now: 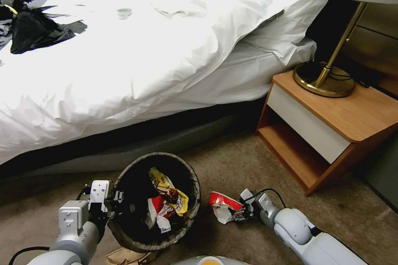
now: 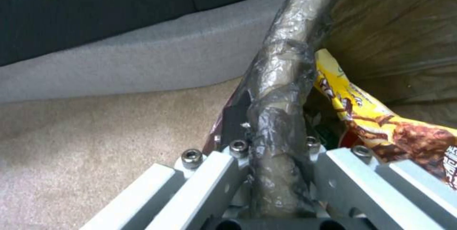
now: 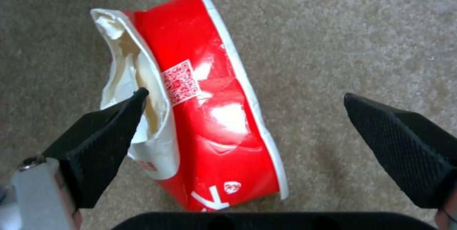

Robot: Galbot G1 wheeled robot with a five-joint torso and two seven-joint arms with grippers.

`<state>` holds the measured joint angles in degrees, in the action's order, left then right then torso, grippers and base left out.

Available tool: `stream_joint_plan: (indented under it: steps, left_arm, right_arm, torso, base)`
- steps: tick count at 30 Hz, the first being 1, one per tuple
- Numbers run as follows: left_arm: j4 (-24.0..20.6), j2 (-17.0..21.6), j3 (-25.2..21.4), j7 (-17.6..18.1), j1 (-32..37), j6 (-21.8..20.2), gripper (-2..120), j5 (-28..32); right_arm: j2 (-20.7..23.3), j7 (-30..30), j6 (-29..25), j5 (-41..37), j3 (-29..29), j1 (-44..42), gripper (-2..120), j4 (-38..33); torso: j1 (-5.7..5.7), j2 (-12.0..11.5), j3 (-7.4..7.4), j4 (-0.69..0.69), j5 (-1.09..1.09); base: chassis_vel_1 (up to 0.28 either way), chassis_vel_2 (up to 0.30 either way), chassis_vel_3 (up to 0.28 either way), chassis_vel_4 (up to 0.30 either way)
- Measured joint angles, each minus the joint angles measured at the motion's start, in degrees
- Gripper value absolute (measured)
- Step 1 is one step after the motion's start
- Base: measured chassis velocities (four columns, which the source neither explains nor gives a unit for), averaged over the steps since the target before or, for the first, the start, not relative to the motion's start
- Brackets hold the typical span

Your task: Pick up the trash bin, then pick up the garbage from the floor and place it into the trash bin.

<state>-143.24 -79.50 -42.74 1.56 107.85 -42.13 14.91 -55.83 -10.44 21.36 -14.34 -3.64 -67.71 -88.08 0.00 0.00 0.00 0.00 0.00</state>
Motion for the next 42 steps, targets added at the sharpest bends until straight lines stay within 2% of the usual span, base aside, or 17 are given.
stream_joint_plan:
  steps: [25,36,42]
  left_arm:
    - [0.00,0.50,0.13,-0.14,-0.57,0.00,1,0.13]
    - [0.00,0.52,0.16,-0.16,-0.60,0.00,1,0.13]
    - [0.00,0.47,0.14,-0.16,-0.45,0.00,1,0.08]
  right_arm:
    - [-0.62,0.28,0.90,0.23,-1.20,-0.83,100,-2.58]
    - [-2.07,0.28,0.85,0.99,-1.27,-0.52,100,-0.33]
    - [-4.31,0.17,0.66,1.35,-1.83,0.52,100,2.51]
  torso:
    - [0.00,0.00,0.00,0.00,0.00]
    - [0.00,0.00,0.00,0.00,-0.01]
    - [0.00,0.00,0.00,0.00,0.00]
  base:
    - [0.000,0.000,0.000,0.000]
    - [0.000,0.000,0.000,0.000]
    - [0.000,0.000,0.000,0.000]
